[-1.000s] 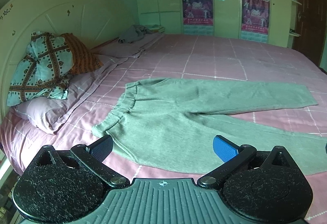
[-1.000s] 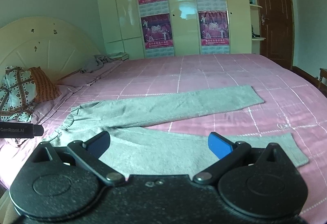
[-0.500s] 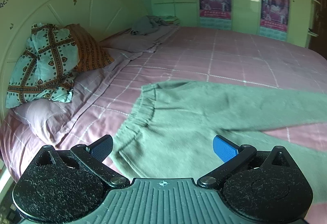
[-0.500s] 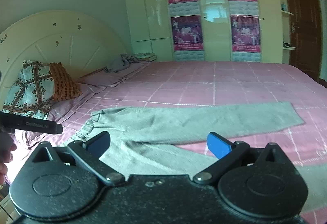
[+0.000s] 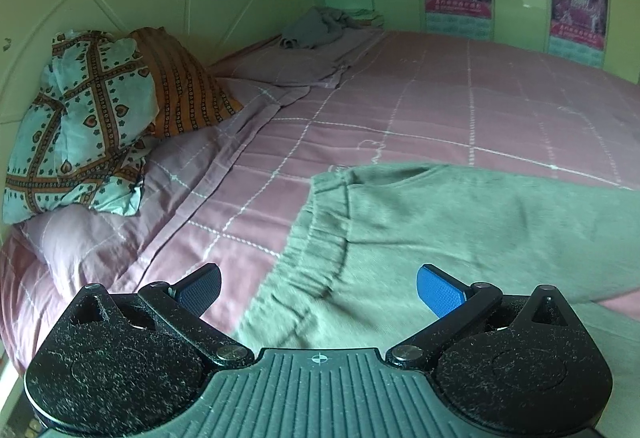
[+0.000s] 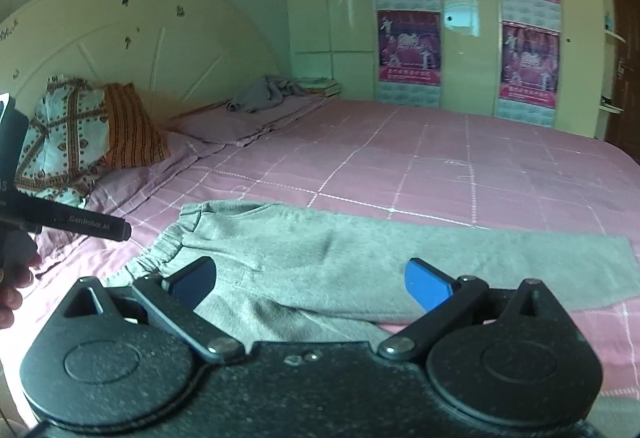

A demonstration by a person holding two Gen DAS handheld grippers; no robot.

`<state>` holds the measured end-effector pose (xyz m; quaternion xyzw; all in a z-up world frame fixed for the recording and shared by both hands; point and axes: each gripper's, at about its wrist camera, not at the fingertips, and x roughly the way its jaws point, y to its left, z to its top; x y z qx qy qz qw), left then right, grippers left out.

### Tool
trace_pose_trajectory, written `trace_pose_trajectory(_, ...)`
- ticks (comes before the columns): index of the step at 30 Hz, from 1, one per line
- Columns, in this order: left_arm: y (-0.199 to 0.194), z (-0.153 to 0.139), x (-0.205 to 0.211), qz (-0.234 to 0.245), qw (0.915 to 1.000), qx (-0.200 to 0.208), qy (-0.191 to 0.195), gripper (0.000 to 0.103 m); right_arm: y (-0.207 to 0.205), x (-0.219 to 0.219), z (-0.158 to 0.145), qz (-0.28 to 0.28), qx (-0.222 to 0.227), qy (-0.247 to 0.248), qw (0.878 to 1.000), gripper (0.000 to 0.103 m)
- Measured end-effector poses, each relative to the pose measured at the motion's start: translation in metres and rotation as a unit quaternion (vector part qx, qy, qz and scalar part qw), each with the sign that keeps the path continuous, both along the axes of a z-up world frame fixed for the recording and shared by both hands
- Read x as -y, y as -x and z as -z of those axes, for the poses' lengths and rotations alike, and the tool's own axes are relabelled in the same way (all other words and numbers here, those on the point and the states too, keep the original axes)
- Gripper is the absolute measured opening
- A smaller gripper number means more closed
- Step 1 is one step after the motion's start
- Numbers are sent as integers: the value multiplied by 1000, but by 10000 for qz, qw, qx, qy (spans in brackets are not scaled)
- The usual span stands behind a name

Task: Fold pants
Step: 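Move both tools down to the sweatpants waistband and leg hems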

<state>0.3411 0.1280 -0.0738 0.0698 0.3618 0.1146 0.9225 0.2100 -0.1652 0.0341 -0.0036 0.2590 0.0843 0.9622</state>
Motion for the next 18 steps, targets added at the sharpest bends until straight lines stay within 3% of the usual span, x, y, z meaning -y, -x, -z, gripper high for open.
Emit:
trace_pose_trajectory(9,-82,47,-38,-355,9986,-389,-60,103,-86,-14,27,-375,-351,104,9986,100)
trace_pose_trajectory(18,-153,94,-74,-543,9953,-664,442,102,-179,-33,61,-751,-734,348,9939,99)
